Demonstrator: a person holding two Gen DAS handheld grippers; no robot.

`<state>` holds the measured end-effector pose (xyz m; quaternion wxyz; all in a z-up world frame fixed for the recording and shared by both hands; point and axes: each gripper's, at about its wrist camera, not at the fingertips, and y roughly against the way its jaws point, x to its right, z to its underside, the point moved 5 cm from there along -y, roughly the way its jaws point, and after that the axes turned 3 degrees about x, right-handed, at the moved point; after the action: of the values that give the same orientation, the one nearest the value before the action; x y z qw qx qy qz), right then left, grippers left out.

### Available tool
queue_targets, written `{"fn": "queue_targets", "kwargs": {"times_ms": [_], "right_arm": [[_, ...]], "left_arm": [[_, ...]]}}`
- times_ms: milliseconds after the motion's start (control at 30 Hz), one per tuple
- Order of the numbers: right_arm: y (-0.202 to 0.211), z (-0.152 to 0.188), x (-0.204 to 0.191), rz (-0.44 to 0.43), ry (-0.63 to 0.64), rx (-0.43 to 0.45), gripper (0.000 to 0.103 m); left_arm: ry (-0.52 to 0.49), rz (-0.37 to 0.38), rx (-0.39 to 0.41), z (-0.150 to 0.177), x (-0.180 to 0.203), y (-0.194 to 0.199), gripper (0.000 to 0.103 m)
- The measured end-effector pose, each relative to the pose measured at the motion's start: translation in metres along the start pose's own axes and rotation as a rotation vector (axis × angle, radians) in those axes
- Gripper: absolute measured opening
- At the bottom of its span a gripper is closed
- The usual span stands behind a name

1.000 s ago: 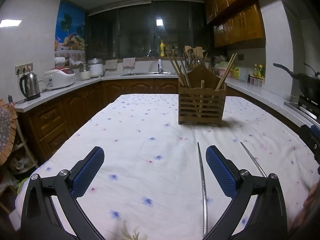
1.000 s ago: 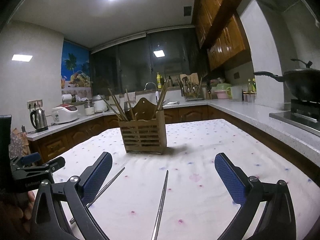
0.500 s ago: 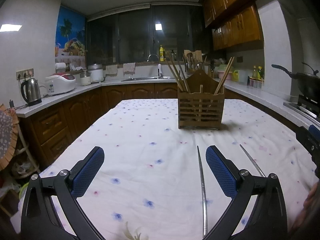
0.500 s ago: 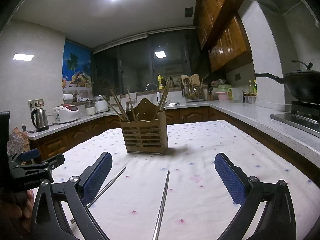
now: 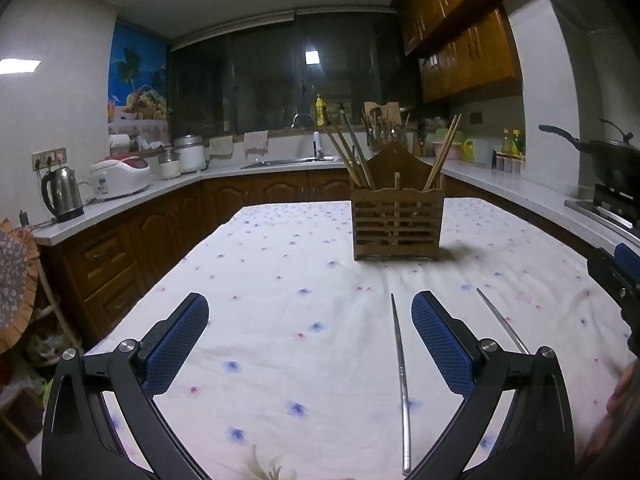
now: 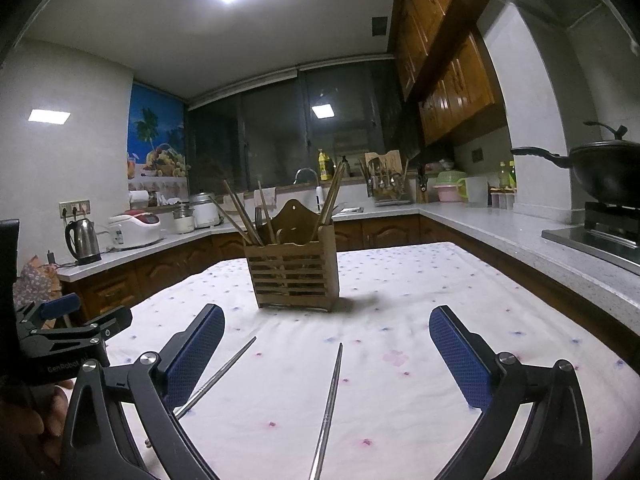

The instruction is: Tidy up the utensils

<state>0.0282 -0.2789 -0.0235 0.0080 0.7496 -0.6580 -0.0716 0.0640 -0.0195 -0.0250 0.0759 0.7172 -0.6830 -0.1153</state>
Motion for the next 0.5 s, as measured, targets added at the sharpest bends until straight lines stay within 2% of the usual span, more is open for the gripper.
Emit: {"fn": "queue_targets", "kwargs": {"times_ms": [500], "right_arm": [[0.0002, 0.0003, -0.0003, -0.001, -0.002, 0.000, 0.103]], "left_arm": [[-0.006, 0.004, -0.002, -0.0010, 0.0025, -0.0001, 0.103]]}}
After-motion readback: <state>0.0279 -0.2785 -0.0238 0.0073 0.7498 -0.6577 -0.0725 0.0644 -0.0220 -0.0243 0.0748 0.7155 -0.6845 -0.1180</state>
